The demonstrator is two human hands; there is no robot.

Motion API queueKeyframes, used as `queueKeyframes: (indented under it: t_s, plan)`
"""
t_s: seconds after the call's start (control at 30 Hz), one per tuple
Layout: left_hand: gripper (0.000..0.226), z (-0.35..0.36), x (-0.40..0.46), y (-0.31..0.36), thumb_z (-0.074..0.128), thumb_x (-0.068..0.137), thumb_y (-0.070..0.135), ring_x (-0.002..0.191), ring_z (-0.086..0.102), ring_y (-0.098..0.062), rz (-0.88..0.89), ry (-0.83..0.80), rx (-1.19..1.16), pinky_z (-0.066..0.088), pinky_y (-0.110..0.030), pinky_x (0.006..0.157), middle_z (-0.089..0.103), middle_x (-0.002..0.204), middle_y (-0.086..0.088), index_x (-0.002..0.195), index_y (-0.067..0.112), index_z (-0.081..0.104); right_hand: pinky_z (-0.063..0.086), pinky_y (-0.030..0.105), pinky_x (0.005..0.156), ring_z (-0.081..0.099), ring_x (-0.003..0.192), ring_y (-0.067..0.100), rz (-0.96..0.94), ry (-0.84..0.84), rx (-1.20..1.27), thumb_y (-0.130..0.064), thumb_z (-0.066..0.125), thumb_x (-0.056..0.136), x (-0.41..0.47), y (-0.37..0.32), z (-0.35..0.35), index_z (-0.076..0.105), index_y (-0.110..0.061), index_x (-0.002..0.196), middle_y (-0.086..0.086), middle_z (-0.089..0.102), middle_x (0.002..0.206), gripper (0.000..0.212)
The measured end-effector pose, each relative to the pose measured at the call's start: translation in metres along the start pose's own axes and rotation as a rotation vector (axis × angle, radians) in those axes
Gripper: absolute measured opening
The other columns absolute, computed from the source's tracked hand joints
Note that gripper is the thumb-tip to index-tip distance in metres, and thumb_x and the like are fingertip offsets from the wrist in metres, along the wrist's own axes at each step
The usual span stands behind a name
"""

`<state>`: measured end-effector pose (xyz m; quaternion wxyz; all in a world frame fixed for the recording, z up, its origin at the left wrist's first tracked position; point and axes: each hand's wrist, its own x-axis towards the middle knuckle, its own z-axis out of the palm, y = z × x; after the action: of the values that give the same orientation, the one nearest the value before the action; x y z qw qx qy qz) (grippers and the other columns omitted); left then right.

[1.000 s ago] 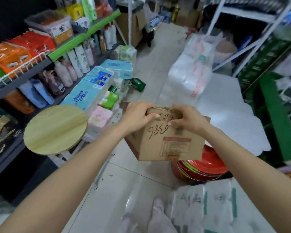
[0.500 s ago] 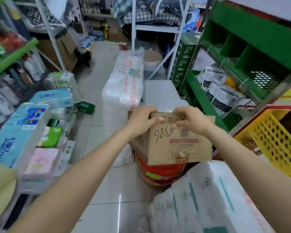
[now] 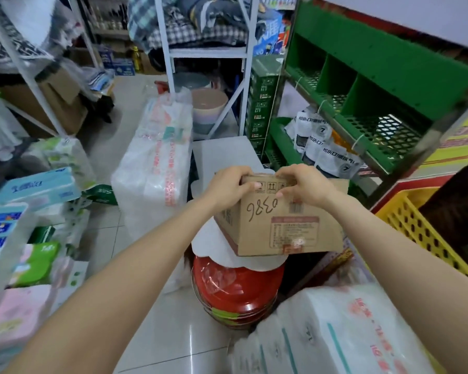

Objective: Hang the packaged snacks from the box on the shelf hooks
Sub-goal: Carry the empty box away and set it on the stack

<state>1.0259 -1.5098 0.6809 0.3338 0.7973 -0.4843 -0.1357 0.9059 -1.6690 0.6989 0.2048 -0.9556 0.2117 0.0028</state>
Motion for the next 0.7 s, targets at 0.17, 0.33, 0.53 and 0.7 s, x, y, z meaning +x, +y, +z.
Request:
queueKeyframes:
  t_s: [0.17,0.33,0.53,0.7]
  plan:
    - [0.019,0.011,0.037,-0.019,0.059,0.089,0.035,0.092,0.055,-0.018,0.073,0.009,0.338,0.042,-0.031,0.074,0.064,0.093,-0.001,0.096,0.017,0.063,0.048,0.041,0.086,0.057,0.103,0.023,-0.030,0.109,-0.113,-0.025,0.067,0.083,0.026,0.017,0.021,0.064,-0.027,0.112,0.000,0.065,0.107,0.029]
    - [0.016,0.018,0.062,-0.062,0.056,0.088,0.027,0.093,0.056,-0.019,0.085,-0.116,0.591,0.046,-0.031,0.077,0.063,0.100,-0.002,0.099,0.016,0.060,0.040,0.037,0.083,0.051,0.108,0.021,-0.048,0.155,-0.222,-0.029,0.060,0.089,0.066,0.022,0.060,0.060,-0.028,0.121,0.001,0.061,0.109,0.032]
    - [0.018,0.042,0.103,-0.128,0.055,0.092,0.028,0.102,0.051,-0.021,0.050,-0.120,0.692,0.035,-0.027,0.085,0.062,0.105,-0.003,0.104,0.015,0.057,0.035,0.035,0.083,0.049,0.109,0.018,-0.034,0.141,-0.301,-0.029,0.059,0.089,0.135,0.037,0.107,0.061,-0.025,0.111,-0.004,0.058,0.109,0.022]
    - [0.014,0.066,0.147,-0.176,0.051,0.092,0.025,0.104,0.046,-0.018,0.066,-0.176,0.746,0.027,-0.027,0.082,0.064,0.109,0.000,0.103,0.016,0.055,0.035,0.034,0.080,0.051,0.104,0.018,0.012,0.090,-0.319,-0.024,0.060,0.086,0.194,0.056,0.135,0.062,-0.026,0.099,-0.004,0.060,0.102,0.013]
